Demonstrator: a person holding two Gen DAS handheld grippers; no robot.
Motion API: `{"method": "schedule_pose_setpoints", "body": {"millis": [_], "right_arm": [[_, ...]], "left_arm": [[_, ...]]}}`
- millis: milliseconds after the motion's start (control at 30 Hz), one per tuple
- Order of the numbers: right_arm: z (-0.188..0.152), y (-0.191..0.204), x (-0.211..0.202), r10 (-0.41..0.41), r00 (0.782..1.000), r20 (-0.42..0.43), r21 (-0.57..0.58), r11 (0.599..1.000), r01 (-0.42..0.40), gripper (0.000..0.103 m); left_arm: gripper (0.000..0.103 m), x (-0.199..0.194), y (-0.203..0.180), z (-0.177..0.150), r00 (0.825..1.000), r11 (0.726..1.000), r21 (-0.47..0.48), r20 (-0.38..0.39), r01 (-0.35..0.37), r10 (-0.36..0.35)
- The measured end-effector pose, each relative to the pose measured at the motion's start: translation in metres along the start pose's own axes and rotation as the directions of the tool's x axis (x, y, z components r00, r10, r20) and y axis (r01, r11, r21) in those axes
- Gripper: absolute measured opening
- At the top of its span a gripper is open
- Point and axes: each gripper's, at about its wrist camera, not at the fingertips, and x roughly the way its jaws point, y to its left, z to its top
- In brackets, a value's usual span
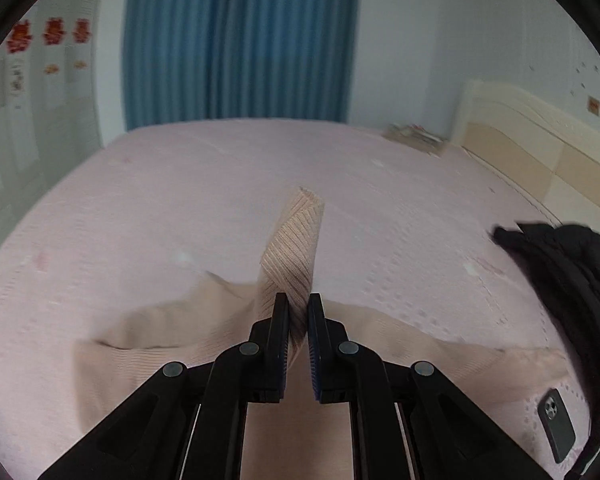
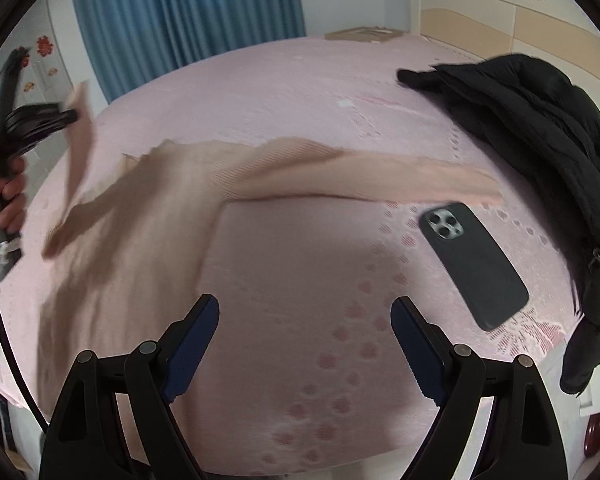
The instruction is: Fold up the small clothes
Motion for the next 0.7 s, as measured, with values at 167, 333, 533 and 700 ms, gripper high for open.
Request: {"method": "schedule_pose_setpoints", "body": {"millis": [167,333,533,700], "right_arm": [[-0.016,-0.007,0.017,-0.019,0.999,-0.047,0.003,1.000,0.019,0.087],[-0.028,0.007,0.038,-0.005,0.994,-0.105,-0.026,1.000,0.003,0.087],[-0.027,0.039,0.043,0.068,0.992,-0.104,-0.053,0.996,-0.074,0.087],[-0.034,0.068,0.047,0.156,0.980,-0.124,-0.080,0.983,-0.166,0.087]], "left_arm": [[0.018,0.058,-0.059,-0.036,0.974,0.990,0.034,-0.187,0.135,-0.127],[0.032,0.049,-0.042,-0.056,0.974,0.995,0.049,-0.212,0.090,-0.078],[0.064,0.023,0.065,-0.060,0.984,0.997,-0.067,-0.178,-0.038,0.025],[0.064,-0.001,0.147,-0.089,0.972,0.978,-0.182,-0.225,-0.106,0.063]]}}
